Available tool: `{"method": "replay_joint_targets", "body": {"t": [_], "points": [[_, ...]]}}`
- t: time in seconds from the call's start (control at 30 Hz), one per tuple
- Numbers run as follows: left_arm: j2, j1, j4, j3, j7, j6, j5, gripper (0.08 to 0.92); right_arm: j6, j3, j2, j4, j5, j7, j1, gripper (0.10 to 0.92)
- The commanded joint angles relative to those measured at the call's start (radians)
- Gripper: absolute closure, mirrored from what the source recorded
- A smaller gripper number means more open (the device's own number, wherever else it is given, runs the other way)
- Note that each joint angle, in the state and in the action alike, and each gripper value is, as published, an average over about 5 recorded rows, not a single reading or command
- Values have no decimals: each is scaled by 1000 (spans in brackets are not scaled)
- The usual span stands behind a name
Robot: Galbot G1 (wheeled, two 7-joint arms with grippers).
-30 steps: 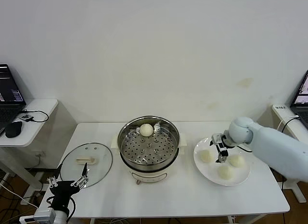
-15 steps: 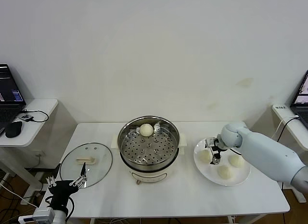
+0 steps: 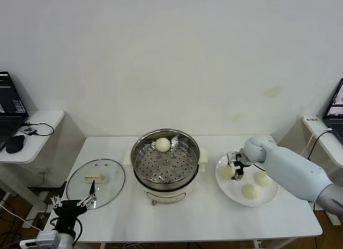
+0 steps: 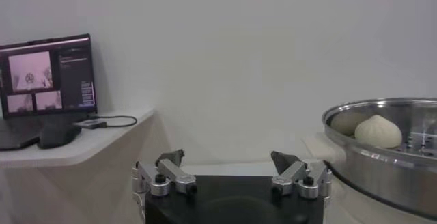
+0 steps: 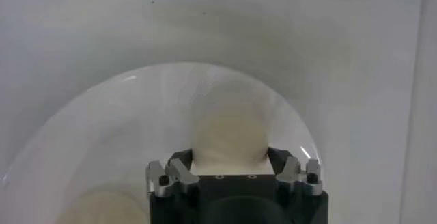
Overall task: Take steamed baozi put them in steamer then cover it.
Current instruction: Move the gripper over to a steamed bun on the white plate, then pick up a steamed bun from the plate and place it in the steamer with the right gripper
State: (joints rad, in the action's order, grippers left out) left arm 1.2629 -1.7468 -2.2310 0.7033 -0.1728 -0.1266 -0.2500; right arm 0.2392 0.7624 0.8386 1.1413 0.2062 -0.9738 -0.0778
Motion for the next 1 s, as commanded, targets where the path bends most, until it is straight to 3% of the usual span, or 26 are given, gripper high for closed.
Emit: {"method": "replay_joint_targets", "body": {"t": [0.03, 0.33, 0.57, 0.8, 1.0], "points": [[-1, 1, -4, -1, 0, 0, 0, 177, 7, 10, -17, 30, -35, -25, 23, 394], [-1, 1, -22, -4, -1, -1, 0, 177, 43, 99, -145, 183, -151, -44, 197, 437], [-7, 7, -31, -13, -1, -2, 0, 177, 87, 319, -241, 336, -338, -51, 534, 440], [-12, 23, -29, -30, -2, -2, -1, 177, 150, 511, -173, 416, -525, -18, 832, 439], [-15, 28, -32, -33, -3, -2, -1, 177, 219, 553, -31, 434, -662, 49, 889, 432]]}}
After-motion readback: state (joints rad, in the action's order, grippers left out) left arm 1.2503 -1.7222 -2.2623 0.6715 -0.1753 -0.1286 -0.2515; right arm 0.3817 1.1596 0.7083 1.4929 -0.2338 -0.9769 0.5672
